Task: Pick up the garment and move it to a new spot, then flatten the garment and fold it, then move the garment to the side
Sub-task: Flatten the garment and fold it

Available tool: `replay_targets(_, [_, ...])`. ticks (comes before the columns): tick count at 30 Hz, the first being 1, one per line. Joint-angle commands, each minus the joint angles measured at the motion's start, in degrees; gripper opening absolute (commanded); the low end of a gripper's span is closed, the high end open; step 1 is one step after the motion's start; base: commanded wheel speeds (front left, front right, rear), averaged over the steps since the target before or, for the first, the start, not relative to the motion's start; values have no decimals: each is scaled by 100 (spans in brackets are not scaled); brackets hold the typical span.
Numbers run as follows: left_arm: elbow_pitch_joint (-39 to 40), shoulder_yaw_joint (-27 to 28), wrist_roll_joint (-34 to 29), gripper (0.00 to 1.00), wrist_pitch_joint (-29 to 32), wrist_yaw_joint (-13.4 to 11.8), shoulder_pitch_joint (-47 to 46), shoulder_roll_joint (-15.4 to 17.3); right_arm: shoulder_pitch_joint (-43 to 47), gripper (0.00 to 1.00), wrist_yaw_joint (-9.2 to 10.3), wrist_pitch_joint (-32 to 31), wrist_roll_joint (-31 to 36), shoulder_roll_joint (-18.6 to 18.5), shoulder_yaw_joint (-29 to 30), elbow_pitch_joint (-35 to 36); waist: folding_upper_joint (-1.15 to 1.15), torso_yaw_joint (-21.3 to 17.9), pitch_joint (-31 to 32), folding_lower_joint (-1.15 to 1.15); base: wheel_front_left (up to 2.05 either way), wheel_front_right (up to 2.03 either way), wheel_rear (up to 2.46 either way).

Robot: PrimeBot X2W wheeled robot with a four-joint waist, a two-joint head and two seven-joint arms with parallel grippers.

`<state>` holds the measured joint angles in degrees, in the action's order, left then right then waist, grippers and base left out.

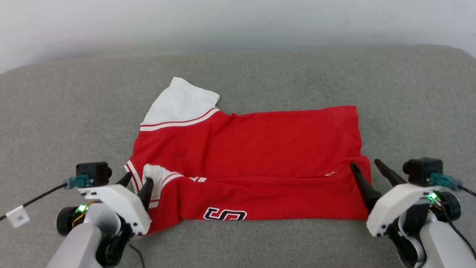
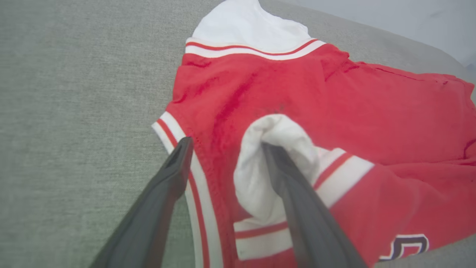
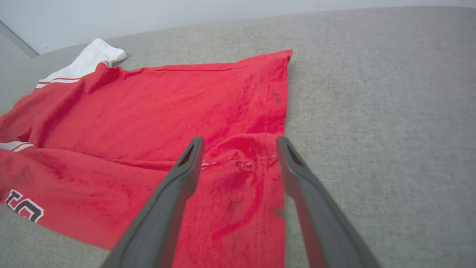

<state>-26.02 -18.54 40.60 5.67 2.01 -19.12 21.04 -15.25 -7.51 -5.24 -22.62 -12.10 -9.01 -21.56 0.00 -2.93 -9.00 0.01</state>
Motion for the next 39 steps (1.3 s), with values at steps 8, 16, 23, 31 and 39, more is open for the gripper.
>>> replay_targets(8, [741, 83, 17, 100, 509, -363, 627, 521, 627, 100, 3, 920, 326, 21, 303, 770, 0, -51, 464, -1, 0, 0, 0])
replay_targets(16, [2051, -78, 360, 100, 2284, -647, 1270, 1238, 1197, 100, 3, 779, 573, 408, 619, 1541, 0, -168, 489, -1, 0, 0, 0])
replay_targets(23, [2411, -80, 714, 100, 3045, -854, 1584, 1415, 1290, 100, 3, 667, 676, 605, 647, 1960, 0, -349, 175, -1, 0, 0, 0])
replay_targets(31, [1819, -140, 959, 100, 3032, -752, 1378, 1065, 1201, 100, 3, 647, 750, 712, 691, 2188, 0, -468, -169, -1, 0, 0, 0])
replay_targets(39, [1321, -283, 1089, 0, 2890, -474, 1334, 730, 1264, 100, 3, 549, 837, 621, 797, 2329, 0, -463, -112, -1, 0, 0, 0])
